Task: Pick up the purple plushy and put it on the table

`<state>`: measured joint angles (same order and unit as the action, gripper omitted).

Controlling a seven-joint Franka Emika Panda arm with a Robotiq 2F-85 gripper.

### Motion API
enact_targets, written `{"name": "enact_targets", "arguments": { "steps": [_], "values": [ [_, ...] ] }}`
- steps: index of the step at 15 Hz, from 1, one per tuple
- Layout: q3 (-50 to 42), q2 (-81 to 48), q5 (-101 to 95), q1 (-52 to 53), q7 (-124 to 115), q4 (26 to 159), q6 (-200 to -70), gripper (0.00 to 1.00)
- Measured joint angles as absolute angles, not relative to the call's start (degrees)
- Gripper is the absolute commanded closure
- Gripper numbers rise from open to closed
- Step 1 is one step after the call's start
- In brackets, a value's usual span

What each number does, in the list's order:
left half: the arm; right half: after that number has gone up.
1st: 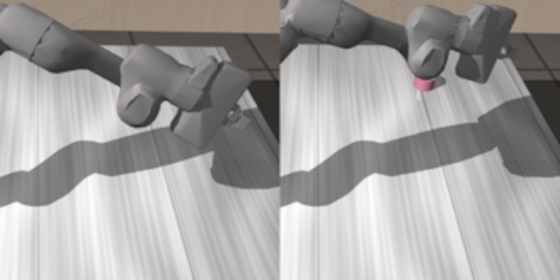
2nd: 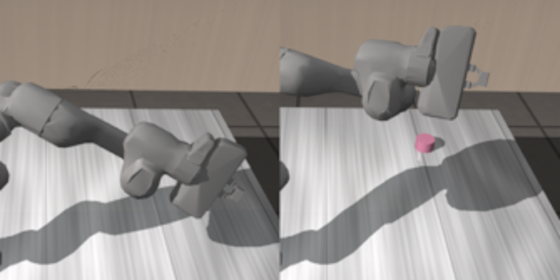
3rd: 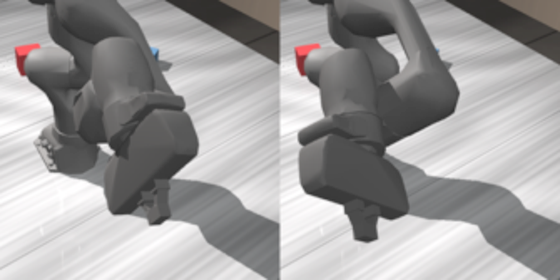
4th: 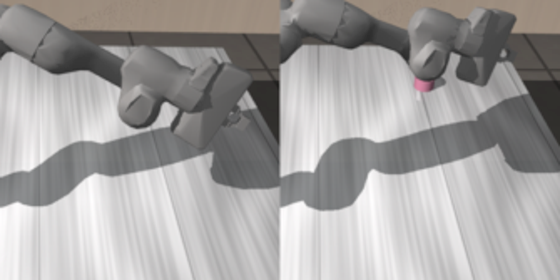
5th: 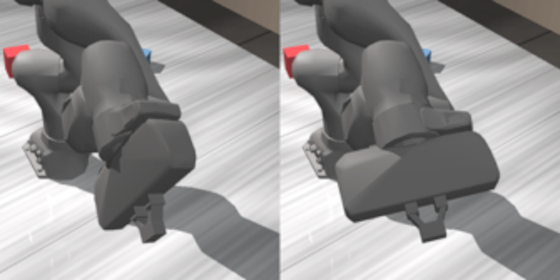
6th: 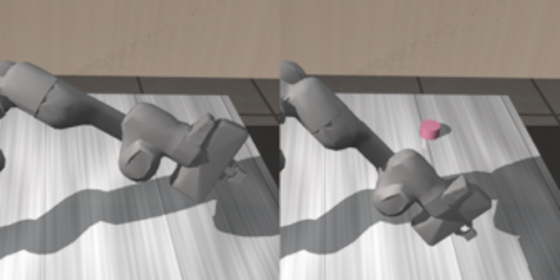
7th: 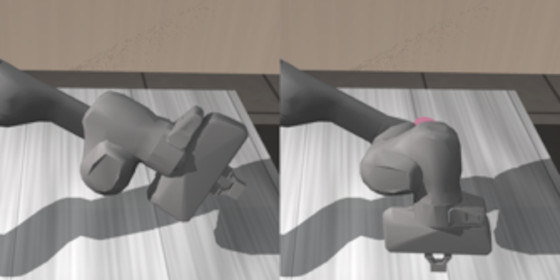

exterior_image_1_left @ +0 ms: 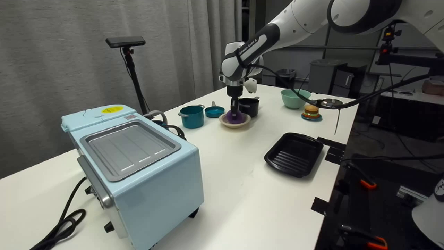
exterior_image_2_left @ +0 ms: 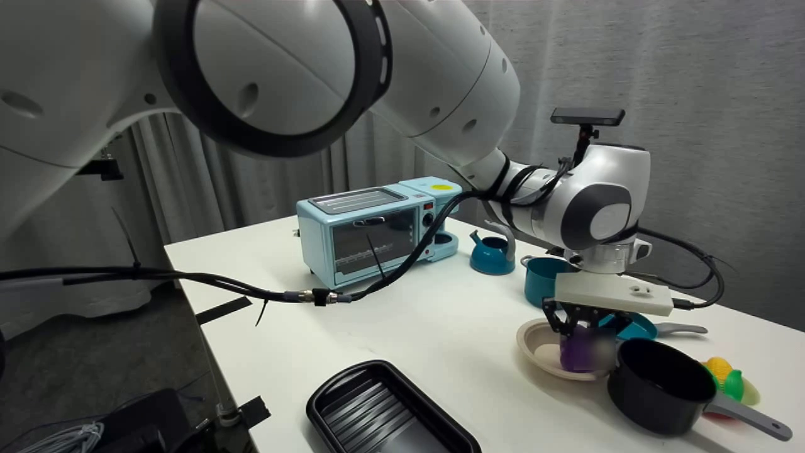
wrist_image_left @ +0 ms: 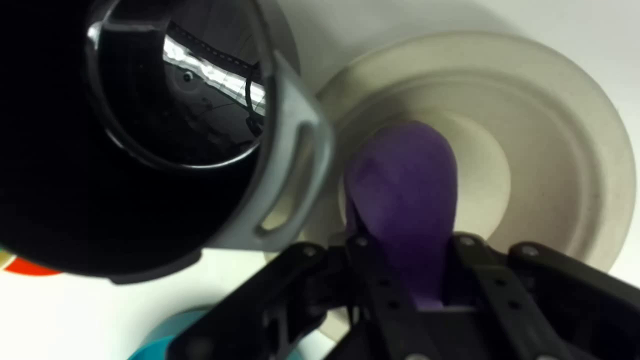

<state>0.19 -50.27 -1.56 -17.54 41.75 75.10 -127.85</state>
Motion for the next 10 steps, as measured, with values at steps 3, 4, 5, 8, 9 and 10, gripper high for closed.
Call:
{"name": "enact_targets", "arguments": {
  "steps": [3, 4, 5, 8, 9, 10],
  "values": [
    [0.3, -45.5, -4.9, -17.0, 47.3, 77.7, -127.7, 0.94],
    [0.6, -42.6, -5.2, -16.8, 49.7, 79.3, -127.7, 0.94],
    [1.1, -39.9, -5.3, -16.8, 52.4, 80.7, -127.4, 0.94],
    [2.7, -31.5, -5.1, -16.7, 60.5, 84.4, -124.0, 0.94],
    [3.2, -28.7, -4.7, -16.7, 63.1, 85.3, -122.4, 0.94],
    [3.6, -26.1, -3.7, -16.7, 65.3, 86.0, -120.4, 0.94]
  ]
}}
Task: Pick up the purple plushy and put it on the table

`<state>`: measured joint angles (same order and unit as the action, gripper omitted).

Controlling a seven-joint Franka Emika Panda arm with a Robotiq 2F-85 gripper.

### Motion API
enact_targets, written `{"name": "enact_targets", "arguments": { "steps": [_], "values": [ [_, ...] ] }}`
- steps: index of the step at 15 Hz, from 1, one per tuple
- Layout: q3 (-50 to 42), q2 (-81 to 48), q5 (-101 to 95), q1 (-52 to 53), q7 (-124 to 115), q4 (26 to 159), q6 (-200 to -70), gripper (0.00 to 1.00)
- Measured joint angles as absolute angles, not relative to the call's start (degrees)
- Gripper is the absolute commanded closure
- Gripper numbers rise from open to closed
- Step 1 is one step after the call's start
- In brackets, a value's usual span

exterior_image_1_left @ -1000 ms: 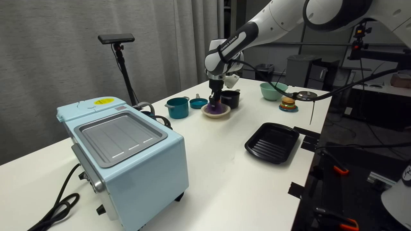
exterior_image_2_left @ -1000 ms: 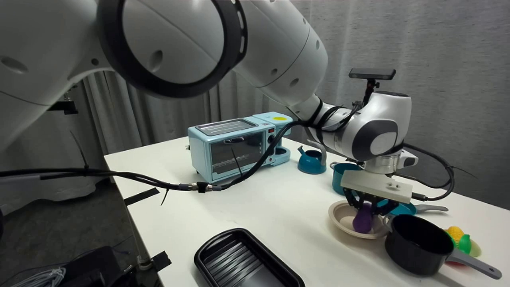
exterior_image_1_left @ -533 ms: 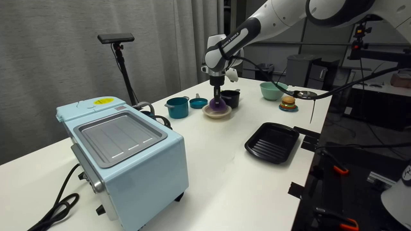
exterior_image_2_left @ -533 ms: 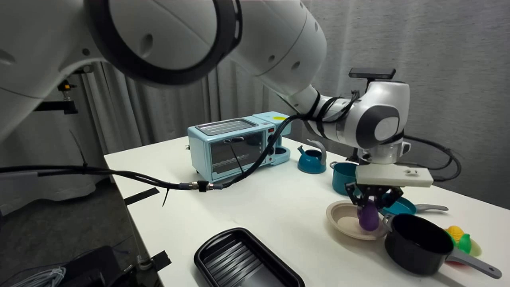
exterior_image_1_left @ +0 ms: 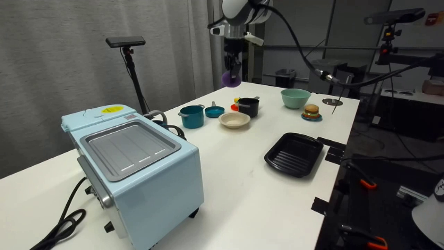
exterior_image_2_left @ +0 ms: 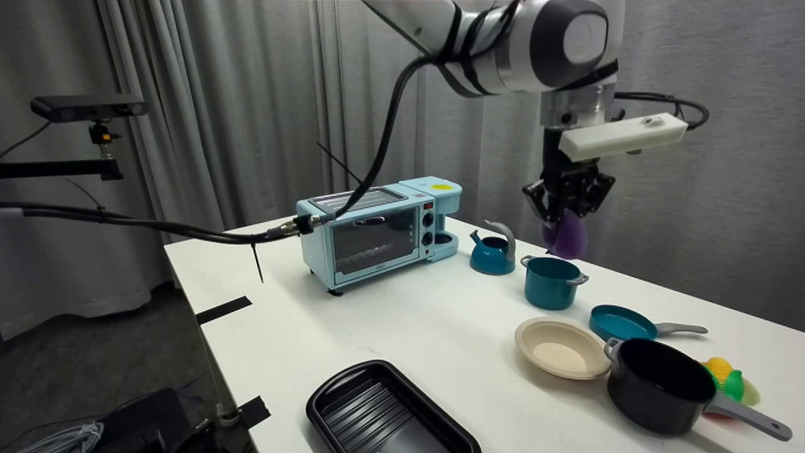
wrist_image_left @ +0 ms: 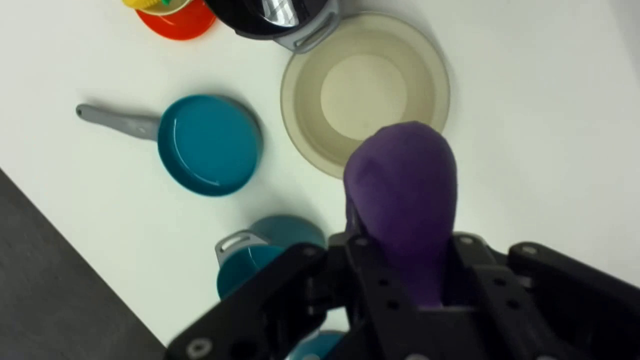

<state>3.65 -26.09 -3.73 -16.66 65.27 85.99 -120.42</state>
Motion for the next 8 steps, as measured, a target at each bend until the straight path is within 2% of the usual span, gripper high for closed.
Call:
{"name": "enact_targets", "arguments": {
  "steps": [8],
  "values": [
    [4.9, -5.1, 20.9, -15.0, 73.8, 90.7, -100.7, 0.94]
  ]
}}
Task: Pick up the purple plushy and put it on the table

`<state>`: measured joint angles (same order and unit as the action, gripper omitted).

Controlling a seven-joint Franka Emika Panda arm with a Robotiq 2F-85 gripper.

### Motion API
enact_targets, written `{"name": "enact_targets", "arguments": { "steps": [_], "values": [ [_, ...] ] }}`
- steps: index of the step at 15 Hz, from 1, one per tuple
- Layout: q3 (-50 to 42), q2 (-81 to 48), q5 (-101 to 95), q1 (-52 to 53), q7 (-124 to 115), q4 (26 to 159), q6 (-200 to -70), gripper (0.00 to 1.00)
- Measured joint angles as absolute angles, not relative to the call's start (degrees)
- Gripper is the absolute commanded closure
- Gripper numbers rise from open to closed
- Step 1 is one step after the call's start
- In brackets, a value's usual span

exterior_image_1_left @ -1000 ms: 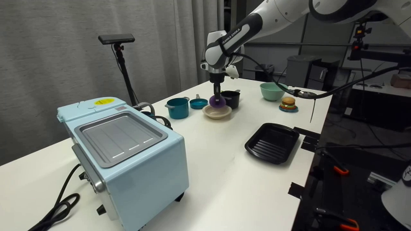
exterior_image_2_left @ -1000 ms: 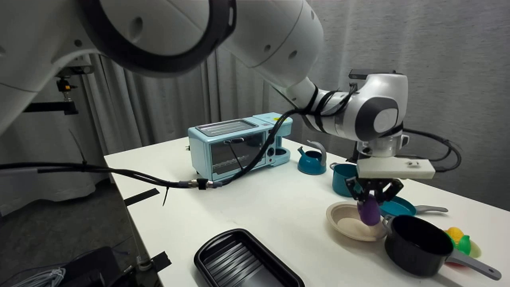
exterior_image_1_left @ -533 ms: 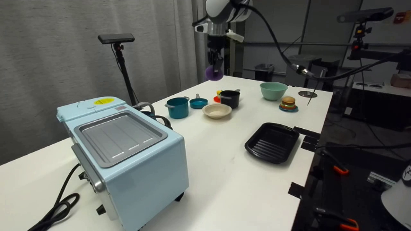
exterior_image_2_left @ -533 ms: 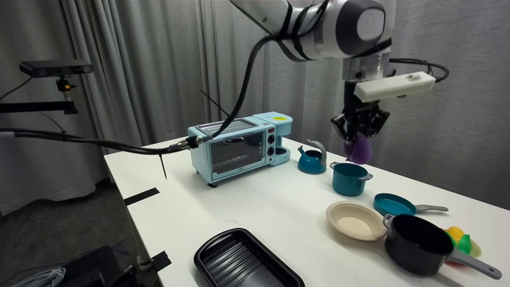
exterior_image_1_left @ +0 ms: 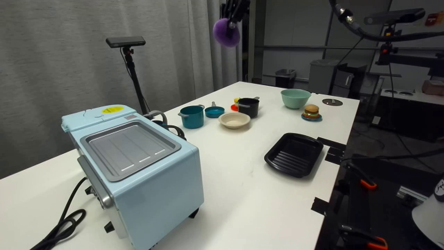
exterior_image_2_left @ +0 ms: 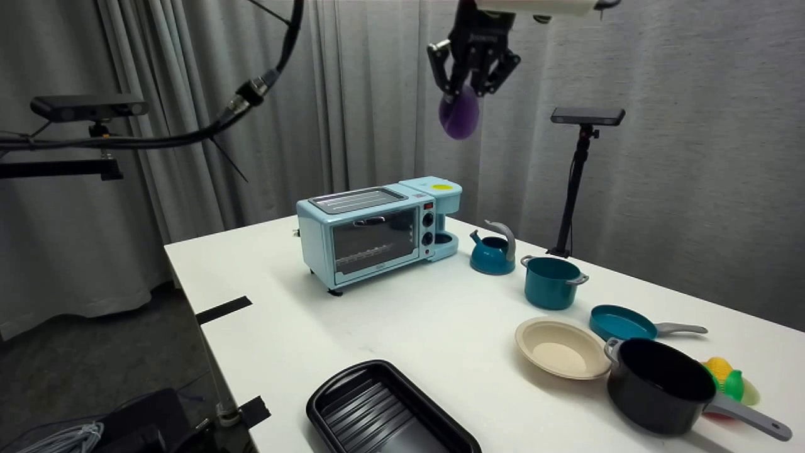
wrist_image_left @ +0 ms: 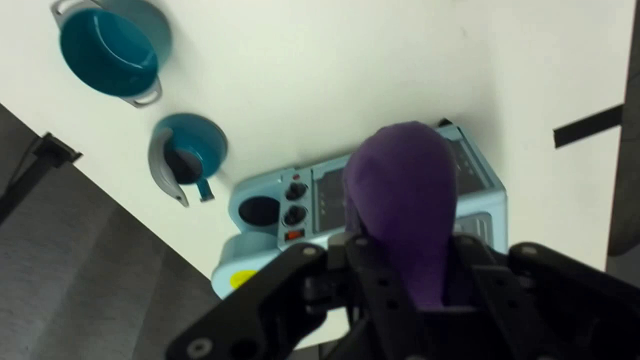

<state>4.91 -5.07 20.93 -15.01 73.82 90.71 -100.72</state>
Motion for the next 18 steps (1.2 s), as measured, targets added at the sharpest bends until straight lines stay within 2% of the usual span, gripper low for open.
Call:
{"name": "enact_targets", "arguments": {
  "steps": [3, 7, 12, 18],
  "values": [
    [4.5, 2.3, 24.3, -11.1, 67.3, 95.6, -100.3, 0.94],
    [4.3, 6.6, 24.1, -6.3, 59.5, 104.9, -115.3, 0.94],
    [2.2, 5.1, 23.2, -4.7, 53.4, 114.6, -131.4, 0.94],
    [-1.7, -4.0, 17.6, -4.9, 42.3, 118.3, -136.2, 0.94]
  ]
}}
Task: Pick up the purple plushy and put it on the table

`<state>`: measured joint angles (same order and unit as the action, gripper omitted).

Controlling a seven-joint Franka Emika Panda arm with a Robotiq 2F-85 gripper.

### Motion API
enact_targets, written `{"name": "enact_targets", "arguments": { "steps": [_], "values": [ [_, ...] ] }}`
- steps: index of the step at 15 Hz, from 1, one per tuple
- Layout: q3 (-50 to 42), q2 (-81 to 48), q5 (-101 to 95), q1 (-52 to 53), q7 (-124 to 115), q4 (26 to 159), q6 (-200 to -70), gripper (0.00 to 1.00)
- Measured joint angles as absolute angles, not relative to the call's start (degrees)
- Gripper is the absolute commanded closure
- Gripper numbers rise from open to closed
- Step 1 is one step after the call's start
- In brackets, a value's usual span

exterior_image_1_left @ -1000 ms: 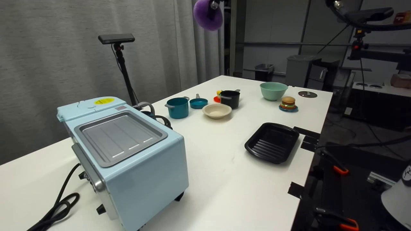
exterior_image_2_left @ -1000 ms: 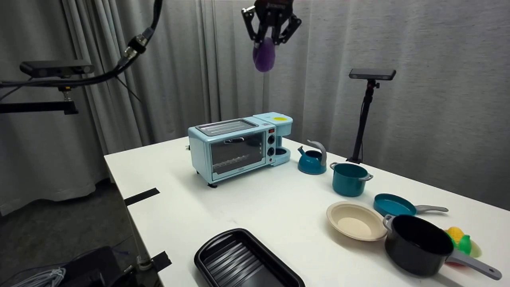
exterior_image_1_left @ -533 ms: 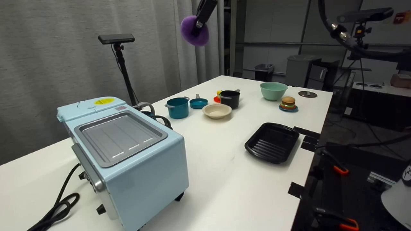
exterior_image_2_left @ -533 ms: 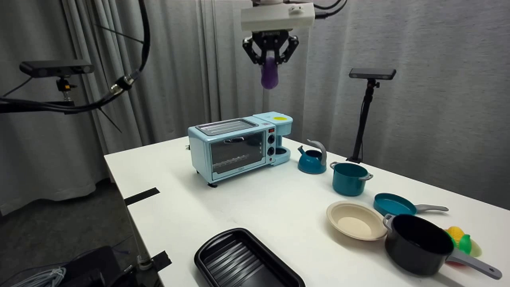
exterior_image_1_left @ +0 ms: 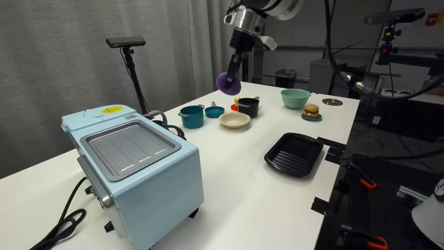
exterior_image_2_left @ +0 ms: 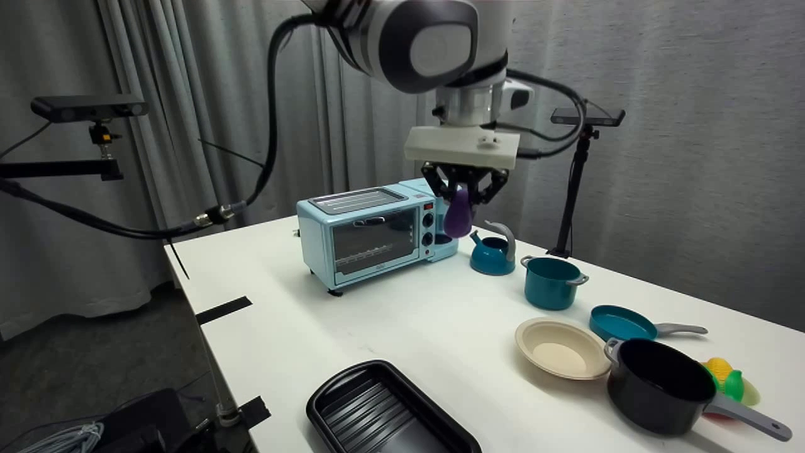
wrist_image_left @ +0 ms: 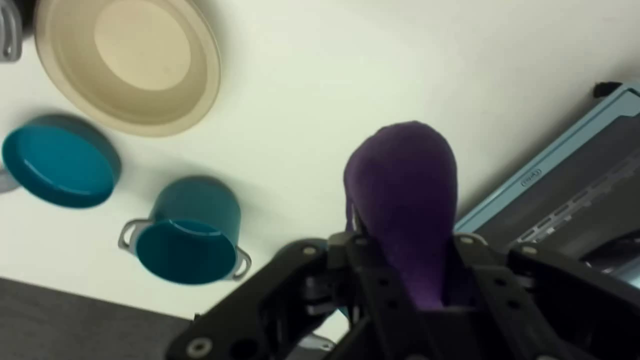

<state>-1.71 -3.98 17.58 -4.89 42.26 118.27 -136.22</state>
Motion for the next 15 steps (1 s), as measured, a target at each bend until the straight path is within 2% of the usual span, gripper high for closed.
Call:
{"name": "enact_targets", "arguments": {
  "steps": [12, 13, 15],
  "values": [
    [-2.1, -22.4, 8.3, -5.0, 21.0, 116.6, -136.3, 0.94],
    [-2.1, -23.0, 8.2, -5.0, 20.1, 116.6, -136.0, 0.49],
    [-2.1, -23.6, 7.7, -5.0, 18.9, 116.6, -134.8, 0.43]
  ]
}}
